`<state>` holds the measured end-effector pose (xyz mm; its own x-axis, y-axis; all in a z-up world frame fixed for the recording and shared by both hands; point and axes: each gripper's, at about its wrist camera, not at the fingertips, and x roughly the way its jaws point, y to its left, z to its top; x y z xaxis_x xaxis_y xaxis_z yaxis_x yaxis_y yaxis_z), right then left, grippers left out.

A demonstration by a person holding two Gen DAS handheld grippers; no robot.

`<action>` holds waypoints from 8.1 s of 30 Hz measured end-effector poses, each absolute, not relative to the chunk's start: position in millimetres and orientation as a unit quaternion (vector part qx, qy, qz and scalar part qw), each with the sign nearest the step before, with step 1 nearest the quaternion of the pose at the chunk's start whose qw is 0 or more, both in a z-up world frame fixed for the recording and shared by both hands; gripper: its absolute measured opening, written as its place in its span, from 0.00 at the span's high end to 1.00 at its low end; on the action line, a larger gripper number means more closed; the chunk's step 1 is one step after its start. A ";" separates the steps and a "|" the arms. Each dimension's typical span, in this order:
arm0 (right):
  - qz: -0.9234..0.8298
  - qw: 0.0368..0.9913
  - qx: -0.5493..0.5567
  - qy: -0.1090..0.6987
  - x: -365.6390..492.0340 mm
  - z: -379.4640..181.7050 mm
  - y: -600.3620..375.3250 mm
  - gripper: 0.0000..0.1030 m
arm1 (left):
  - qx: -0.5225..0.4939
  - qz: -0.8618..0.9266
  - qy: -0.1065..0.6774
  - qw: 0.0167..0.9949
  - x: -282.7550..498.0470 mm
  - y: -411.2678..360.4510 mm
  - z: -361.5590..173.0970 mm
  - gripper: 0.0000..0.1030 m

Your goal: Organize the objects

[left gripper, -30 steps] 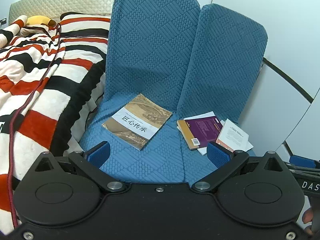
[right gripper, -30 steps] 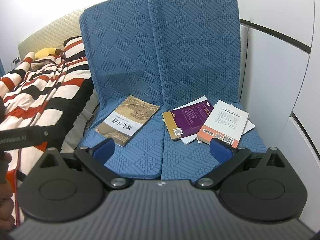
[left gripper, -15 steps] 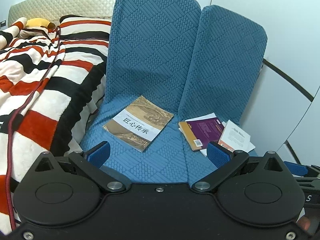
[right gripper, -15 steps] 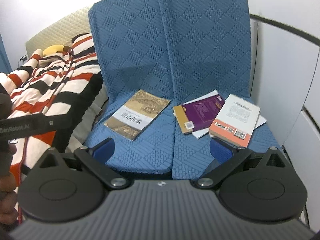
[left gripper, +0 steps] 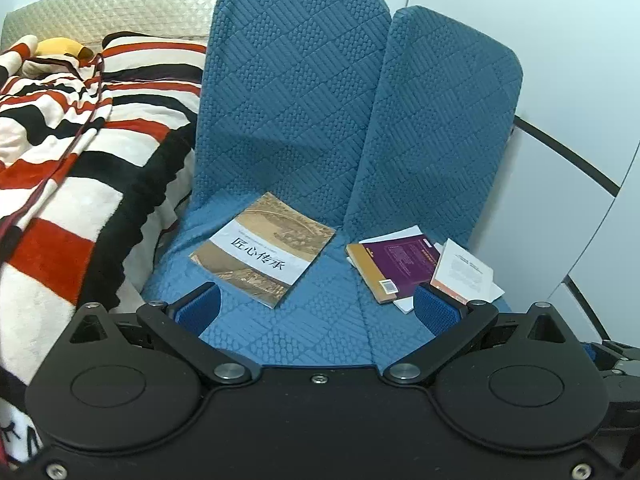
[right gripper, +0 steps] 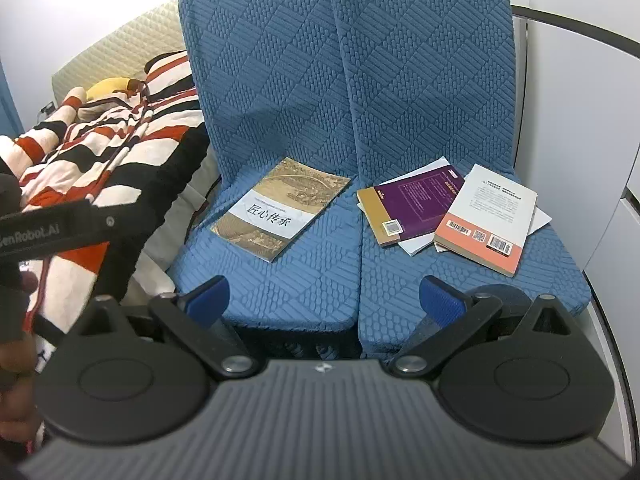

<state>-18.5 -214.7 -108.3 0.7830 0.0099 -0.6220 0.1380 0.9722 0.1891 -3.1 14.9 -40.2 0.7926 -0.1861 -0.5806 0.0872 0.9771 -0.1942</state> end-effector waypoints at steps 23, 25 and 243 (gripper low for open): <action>-0.039 0.937 0.112 0.329 -14.7 -115.3 -209.9 0.00 | -0.091 -0.063 0.314 0.943 -9.4 32.9 -52.3 0.00; -0.038 0.937 0.112 0.329 -13.2 -116.5 -210.2 0.00 | -0.091 -0.060 0.316 0.943 -6.6 32.0 -55.0 0.00; 0.011 0.818 0.442 0.368 242.4 -324.1 -252.1 0.61 | -0.386 -0.144 0.479 0.775 329.7 157.3 -306.1 0.94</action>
